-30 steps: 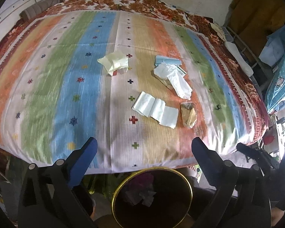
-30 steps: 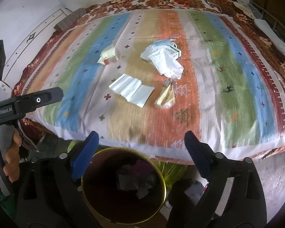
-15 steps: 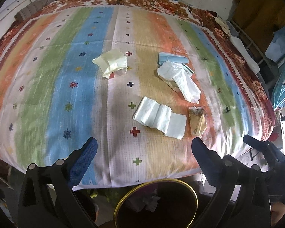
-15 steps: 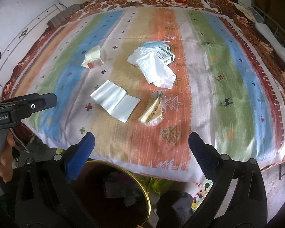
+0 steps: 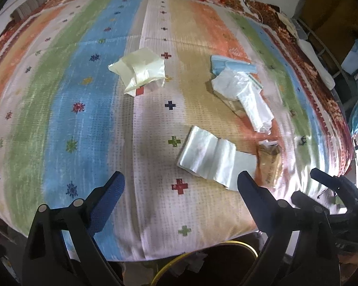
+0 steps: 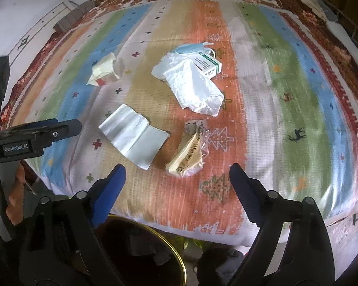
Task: Collect trash
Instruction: 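Close right gripper on tan snack wrapper while left gripper grasps white folded tissue, then lift wrapper and tissue and carry both toward the bin, then hold both items over the bin and open both grippers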
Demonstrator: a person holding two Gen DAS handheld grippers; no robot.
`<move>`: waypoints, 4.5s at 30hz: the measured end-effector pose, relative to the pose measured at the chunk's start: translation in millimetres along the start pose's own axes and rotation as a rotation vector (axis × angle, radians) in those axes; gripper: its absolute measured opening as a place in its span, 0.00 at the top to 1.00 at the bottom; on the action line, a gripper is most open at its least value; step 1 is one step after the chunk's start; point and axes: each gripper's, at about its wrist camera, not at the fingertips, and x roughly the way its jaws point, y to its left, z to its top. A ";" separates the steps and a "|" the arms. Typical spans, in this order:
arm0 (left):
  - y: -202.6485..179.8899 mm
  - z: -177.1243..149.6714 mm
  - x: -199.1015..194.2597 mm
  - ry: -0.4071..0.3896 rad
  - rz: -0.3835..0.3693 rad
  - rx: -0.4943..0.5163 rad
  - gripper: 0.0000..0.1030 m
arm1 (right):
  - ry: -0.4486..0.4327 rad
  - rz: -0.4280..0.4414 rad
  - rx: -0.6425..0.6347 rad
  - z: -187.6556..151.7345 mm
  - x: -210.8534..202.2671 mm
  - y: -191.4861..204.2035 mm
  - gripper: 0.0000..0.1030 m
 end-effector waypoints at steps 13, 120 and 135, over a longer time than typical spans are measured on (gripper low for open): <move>-5.2 13.8 37.0 0.053 -0.029 0.058 0.33 | 0.067 -0.011 0.018 10.7 44.9 -9.3 0.53; -27.0 -143.8 -136.4 -0.122 -0.189 0.070 0.93 | -0.155 0.052 -0.149 -143.0 -125.3 71.4 0.89; -35.1 -174.0 -104.3 0.000 -0.086 0.083 0.93 | -0.027 0.011 -0.170 -174.5 -98.4 78.5 0.89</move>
